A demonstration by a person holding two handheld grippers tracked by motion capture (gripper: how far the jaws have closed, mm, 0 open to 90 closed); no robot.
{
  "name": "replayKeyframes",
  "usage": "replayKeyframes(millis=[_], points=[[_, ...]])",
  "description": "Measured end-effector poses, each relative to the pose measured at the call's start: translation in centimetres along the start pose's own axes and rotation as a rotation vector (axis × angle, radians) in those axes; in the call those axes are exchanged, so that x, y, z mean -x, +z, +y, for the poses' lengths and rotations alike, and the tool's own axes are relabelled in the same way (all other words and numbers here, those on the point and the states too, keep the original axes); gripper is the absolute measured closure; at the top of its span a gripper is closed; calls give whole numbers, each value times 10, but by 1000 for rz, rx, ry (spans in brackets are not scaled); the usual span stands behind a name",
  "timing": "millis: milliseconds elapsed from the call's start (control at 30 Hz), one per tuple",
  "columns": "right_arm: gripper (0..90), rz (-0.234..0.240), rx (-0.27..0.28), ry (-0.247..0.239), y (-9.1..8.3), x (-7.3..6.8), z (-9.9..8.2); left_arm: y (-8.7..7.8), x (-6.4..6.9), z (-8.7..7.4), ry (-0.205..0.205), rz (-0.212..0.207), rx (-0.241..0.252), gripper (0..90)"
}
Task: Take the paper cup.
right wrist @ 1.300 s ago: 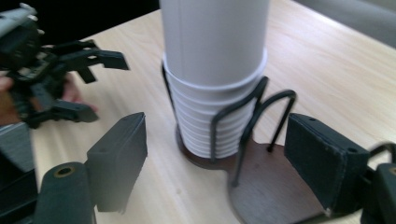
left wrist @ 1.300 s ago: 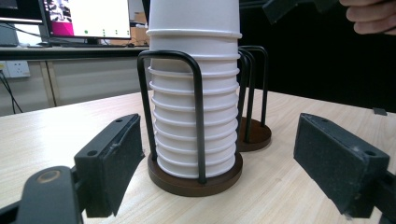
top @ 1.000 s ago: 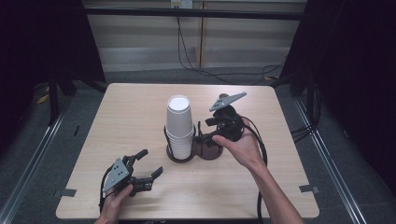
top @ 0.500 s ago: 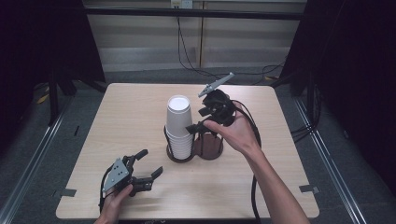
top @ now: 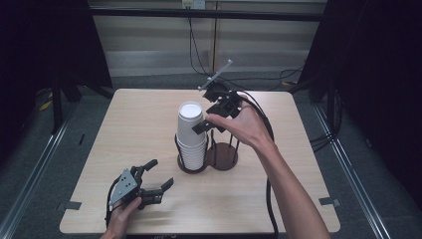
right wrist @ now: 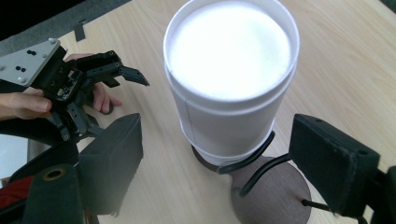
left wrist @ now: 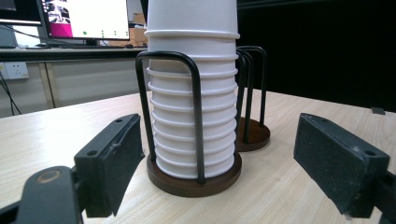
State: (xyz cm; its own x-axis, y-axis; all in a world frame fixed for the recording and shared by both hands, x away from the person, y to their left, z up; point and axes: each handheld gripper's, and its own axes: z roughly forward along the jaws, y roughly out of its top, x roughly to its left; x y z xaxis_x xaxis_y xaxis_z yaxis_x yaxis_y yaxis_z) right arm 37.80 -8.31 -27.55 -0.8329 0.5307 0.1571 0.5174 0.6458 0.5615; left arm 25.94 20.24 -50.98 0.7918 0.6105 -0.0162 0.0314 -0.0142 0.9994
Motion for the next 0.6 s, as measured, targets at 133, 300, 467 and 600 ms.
replayKeyframes(millis=[133, 300, 467, 600], points=[[169, -1, -24, -5, 2, 1, 7, 0, 0, 0, 1, -2, 2, 155], [185, -7, -81, -15, 5, 1, 17, 0, 0, 0, 2, -7, 3, 155], [174, 5, -110, -10, 5, 3, 27, 0, -1, 0, 5, -7, -3, 154], [192, -17, -160, -22, 8, 3, 36, 0, 0, 0, -2, -7, 2, 154]])
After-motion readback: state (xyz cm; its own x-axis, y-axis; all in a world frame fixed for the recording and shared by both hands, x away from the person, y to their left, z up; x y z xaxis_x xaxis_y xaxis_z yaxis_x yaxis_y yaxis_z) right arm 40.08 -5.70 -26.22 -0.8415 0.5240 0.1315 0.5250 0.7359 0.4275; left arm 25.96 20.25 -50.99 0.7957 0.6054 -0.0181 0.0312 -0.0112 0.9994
